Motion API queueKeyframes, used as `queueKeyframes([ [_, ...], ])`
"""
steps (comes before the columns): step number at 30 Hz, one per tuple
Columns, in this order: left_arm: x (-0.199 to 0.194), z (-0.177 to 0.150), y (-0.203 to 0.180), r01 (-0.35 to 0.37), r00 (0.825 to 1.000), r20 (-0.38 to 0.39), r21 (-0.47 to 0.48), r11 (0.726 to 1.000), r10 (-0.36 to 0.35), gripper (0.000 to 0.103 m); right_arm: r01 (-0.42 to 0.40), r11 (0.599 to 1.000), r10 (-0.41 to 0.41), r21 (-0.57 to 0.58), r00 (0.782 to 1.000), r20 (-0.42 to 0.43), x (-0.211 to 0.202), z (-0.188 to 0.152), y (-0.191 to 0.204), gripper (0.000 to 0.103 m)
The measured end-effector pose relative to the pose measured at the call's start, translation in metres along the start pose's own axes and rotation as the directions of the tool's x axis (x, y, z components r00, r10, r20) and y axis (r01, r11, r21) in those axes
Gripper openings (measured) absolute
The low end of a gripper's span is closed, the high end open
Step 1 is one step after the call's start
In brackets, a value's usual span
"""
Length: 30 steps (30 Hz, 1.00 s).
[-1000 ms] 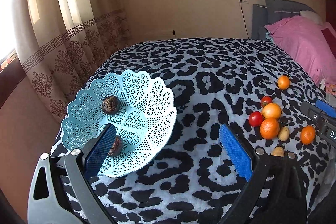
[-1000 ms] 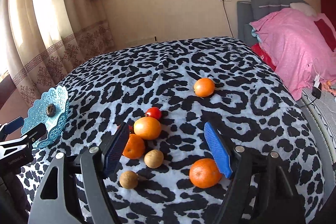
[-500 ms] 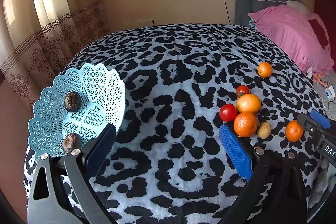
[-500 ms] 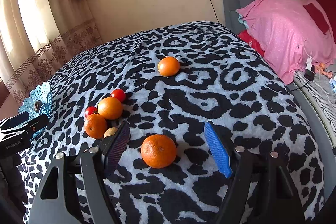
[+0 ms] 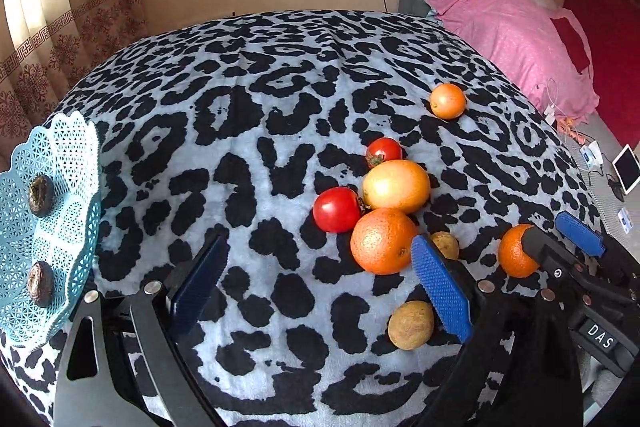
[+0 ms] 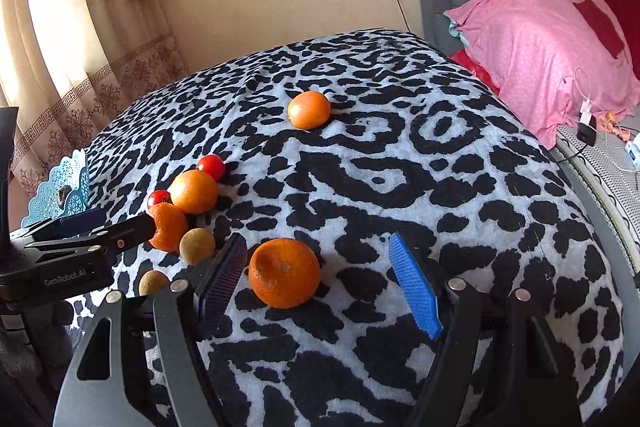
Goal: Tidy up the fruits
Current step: 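Move left tool toward a large orange while right tool moves toward a tangerine, then grasp the large orange with left tool while right tool grasps the tangerine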
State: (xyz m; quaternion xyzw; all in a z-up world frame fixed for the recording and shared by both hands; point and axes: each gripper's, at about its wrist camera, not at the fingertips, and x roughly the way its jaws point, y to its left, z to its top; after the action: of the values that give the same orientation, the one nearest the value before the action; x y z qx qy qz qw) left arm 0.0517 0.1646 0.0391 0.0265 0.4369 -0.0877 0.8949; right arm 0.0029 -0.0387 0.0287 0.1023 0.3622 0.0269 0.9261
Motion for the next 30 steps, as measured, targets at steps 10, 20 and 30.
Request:
queueKeyframes([
  [10, 0.014, 0.004, -0.011, 0.092, 0.996, -0.016, -0.016, 0.996, -0.093, 0.070, 0.003, 1.000, -0.003, -0.012, 1.000, 0.000, 0.001, -0.001, 0.003, 0.074],
  [20, 0.019, -0.001, -0.008, 0.195, 0.979, -0.043, -0.092, 0.976, -0.200, 0.048, 0.004, 1.000, -0.004, -0.014, 1.000, -0.006, 0.003, -0.002, 0.003, 0.074],
  [30, 0.011, -0.003, -0.008, 0.206, 0.977, -0.033, -0.084, 0.975, -0.209, 0.039, 0.004, 1.000, -0.004, -0.013, 1.000, -0.017, 0.007, -0.003, 0.003, 0.073],
])
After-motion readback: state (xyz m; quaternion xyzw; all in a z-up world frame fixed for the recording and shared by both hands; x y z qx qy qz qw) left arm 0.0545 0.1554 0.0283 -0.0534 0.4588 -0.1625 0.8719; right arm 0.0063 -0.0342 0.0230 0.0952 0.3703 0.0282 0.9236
